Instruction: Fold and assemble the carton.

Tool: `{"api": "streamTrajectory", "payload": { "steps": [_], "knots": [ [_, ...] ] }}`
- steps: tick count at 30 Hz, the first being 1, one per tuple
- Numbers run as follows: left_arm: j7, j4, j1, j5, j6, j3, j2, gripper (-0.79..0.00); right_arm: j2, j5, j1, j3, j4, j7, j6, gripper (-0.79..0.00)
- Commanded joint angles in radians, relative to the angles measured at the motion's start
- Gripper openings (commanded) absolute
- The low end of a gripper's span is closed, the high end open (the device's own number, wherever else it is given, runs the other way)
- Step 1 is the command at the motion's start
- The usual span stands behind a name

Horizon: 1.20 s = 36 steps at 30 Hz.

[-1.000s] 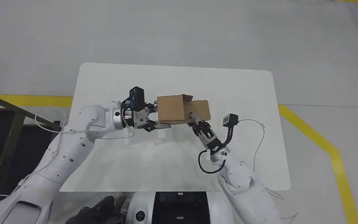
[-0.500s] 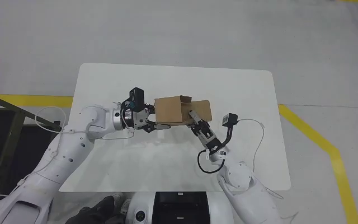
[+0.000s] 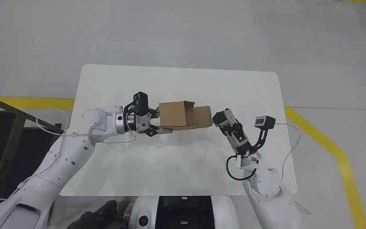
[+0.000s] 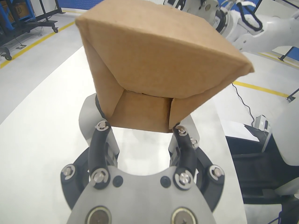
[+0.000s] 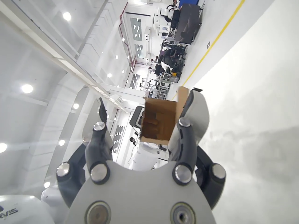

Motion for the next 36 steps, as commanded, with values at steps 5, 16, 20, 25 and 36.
{"api": "streamTrajectory", "payload": {
  "steps": [5, 16, 20, 25, 36],
  "knots": [
    [0.012, -0.002, -0.012, 0.031, 0.0, 0.032, 0.005, -0.332, 0.022, 0.015, 0.022, 0.07, 0.002, 0.187, 0.031, -0.785],
    [0.05, -0.031, -0.022, 0.079, 0.0, 0.079, 0.024, -0.342, 0.05, -0.051, 0.14, 0.09, 0.094, 0.47, 0.104, -0.785],
    [0.053, -0.036, -0.028, 0.083, 0.0, 0.098, 0.031, -0.345, 0.059, -0.027, 0.171, 0.078, 0.115, 0.588, 0.129, -0.785],
    [0.058, -0.045, -0.039, 0.085, 0.0, 0.121, 0.038, -0.345, 0.066, -0.046, 0.2, 0.038, 0.113, 0.681, 0.18, -0.785],
    [0.061, -0.071, -0.067, 0.093, 0.0, 0.18, 0.054, -0.345, 0.073, -0.049, 0.252, -0.028, 0.11, 0.72, 0.228, -0.785]
  ]
}}
